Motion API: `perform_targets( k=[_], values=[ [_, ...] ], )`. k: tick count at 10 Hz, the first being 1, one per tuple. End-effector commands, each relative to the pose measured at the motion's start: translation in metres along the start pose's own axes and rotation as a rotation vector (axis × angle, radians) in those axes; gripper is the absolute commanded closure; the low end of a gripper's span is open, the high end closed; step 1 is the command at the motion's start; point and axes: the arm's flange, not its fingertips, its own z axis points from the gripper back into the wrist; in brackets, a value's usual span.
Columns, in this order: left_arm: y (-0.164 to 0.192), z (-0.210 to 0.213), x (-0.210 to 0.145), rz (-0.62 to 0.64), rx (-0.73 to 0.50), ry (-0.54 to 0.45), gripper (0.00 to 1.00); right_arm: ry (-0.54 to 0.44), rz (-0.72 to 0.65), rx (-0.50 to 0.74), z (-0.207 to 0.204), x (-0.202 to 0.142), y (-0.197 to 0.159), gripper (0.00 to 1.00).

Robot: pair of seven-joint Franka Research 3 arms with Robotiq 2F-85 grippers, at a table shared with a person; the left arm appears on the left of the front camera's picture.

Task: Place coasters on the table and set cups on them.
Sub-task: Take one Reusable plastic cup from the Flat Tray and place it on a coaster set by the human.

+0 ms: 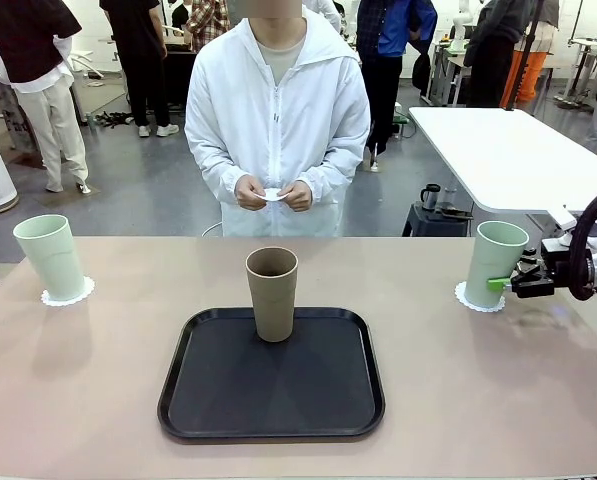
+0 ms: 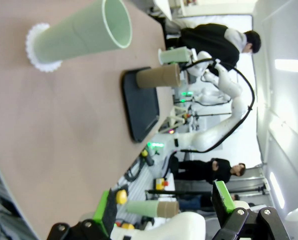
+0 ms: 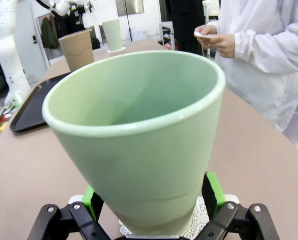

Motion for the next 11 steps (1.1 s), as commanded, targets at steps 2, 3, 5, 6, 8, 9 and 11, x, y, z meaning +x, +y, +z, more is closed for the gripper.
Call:
perform_targets(
  k=[2, 3, 5, 6, 8, 9, 11],
  values=[
    [-0.002, 0.001, -0.001, 0.004, 0.004, 0.000, 0.00, 0.084, -0.014, 0.014, 0.007, 0.003, -0.002, 0.00],
    [-0.002, 0.001, -0.001, 0.004, 0.004, 0.000, 0.00, 0.117, -0.022, 0.004, 0.008, 0.004, -0.003, 0.00],
    [-0.002, 0.001, -0.001, 0.004, 0.004, 0.000, 0.00, 0.169, -0.023, -0.015, 0.014, 0.002, -0.002, 0.00],
    [-0.002, 0.001, -0.001, 0.004, 0.004, 0.000, 0.00, 0.187, -0.024, -0.024, 0.016, 0.001, -0.001, 0.00],
    [-0.002, 0.001, -0.001, 0.004, 0.004, 0.000, 0.00, 0.218, -0.039, -0.046, 0.025, 0.001, -0.001, 0.00],
    [-0.002, 0.001, -0.001, 0.004, 0.004, 0.000, 0.00, 0.243, -0.049, -0.070, 0.032, 0.003, 0.003, 0.00],
    [-0.002, 0.001, -0.001, 0.004, 0.004, 0.000, 0.00, 0.349, -0.095, -0.184, 0.054, 0.020, 0.023, 0.00]
  ],
)
